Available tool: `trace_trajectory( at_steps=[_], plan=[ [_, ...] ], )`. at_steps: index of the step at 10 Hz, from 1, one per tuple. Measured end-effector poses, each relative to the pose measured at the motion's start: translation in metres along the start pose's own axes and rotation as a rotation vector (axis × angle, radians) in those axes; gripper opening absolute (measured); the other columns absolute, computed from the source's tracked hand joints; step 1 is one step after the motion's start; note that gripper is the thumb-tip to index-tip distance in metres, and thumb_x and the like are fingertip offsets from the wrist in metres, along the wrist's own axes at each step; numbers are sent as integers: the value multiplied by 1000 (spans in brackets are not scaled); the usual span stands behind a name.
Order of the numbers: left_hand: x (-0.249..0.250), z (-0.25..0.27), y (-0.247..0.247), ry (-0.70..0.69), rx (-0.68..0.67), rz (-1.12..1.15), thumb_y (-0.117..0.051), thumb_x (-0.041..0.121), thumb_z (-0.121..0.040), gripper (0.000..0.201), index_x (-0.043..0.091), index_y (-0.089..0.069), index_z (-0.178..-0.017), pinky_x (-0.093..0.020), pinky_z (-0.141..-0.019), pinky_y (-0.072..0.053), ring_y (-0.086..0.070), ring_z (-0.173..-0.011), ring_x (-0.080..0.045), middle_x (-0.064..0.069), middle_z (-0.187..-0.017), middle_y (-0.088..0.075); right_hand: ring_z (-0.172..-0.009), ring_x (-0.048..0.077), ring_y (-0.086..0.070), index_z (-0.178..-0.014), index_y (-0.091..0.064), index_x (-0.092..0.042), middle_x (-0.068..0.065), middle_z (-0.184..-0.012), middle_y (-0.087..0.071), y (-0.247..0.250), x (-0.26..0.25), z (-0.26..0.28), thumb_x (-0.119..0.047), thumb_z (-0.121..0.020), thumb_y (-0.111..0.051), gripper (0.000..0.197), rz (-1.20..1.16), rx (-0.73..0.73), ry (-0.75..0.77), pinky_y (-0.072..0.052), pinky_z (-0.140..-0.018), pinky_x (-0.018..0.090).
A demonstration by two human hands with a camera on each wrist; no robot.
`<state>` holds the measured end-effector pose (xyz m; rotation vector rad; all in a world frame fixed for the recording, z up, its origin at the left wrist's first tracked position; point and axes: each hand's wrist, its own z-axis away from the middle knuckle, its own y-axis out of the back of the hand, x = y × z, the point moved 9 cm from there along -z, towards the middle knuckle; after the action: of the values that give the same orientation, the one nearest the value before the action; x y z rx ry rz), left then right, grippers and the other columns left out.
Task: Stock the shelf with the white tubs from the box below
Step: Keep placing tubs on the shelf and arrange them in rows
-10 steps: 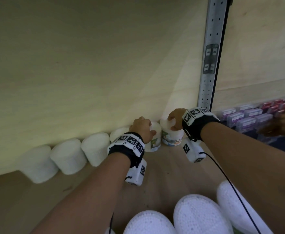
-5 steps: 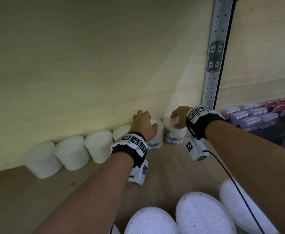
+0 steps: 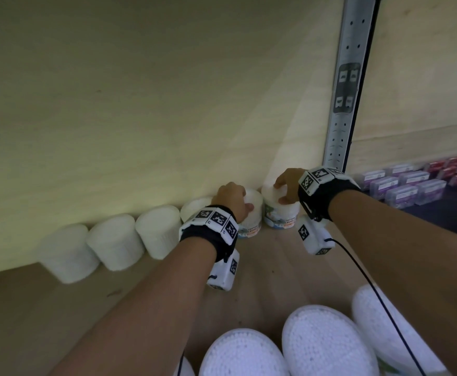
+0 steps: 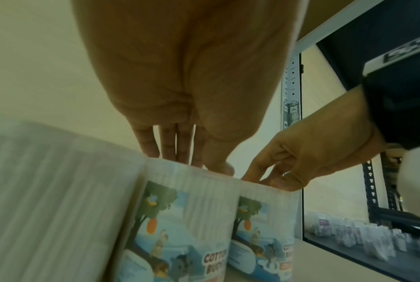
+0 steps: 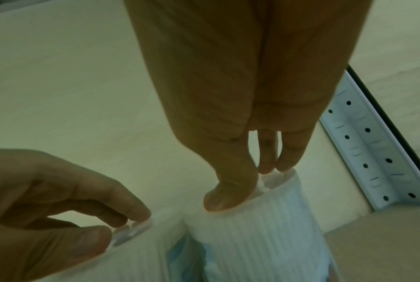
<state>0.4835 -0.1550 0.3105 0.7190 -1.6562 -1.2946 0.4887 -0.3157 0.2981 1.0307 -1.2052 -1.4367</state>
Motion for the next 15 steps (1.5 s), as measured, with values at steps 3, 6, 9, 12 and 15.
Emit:
trace_trajectory(
  at_steps=[3,6,9,12,15],
  plan=[
    [2,-2,4,10,-13,14,-66,31,-86,44,4,-61,-121,-37,-98,-47,-55,-117,-30,-13,-125,-59,-134,26,-43,-141,-44,-20,3,-147,-41,1,1,2,-40,-84,-66,65,66,-24,-17,-36,-110,36],
    [13,3,3,-74,-119,-84,-68,35,-84,49,7,-57,-122,-35,-94,-46,-55,-115,-30,-12,-127,-56,-100,22,-65,-116,-58,-40,-8,-114,-65,-38,37,-76,-78,-17,-61,106,158,-155,-56,-55,-86,41],
    [46,33,-2,-156,-271,-265,-67,38,-85,43,2,-58,-107,-31,-76,-41,-56,-93,-27,-15,-115,-61,-71,18,-70,-80,-70,-31,-6,-82,-71,-56,36,-75,-67,-19,-74,71,268,-213,1,-59,-66,38],
    [67,59,-11,-210,-331,-345,-77,48,-69,47,12,-51,-83,-32,-68,-49,-56,-74,-22,-4,-87,-60,-61,13,-65,-66,-66,-28,-8,-75,-70,-46,40,-24,-61,-29,-75,50,268,-181,34,-58,-62,33],
    [85,92,-14,-242,-351,-356,-77,50,-66,44,20,-48,-77,-34,-68,-53,-63,-76,-27,-4,-84,-63,-78,11,-54,-72,-60,-22,-4,-91,-64,-13,14,112,-40,-62,-83,31,261,-266,-13,-55,-81,29]
  ],
)
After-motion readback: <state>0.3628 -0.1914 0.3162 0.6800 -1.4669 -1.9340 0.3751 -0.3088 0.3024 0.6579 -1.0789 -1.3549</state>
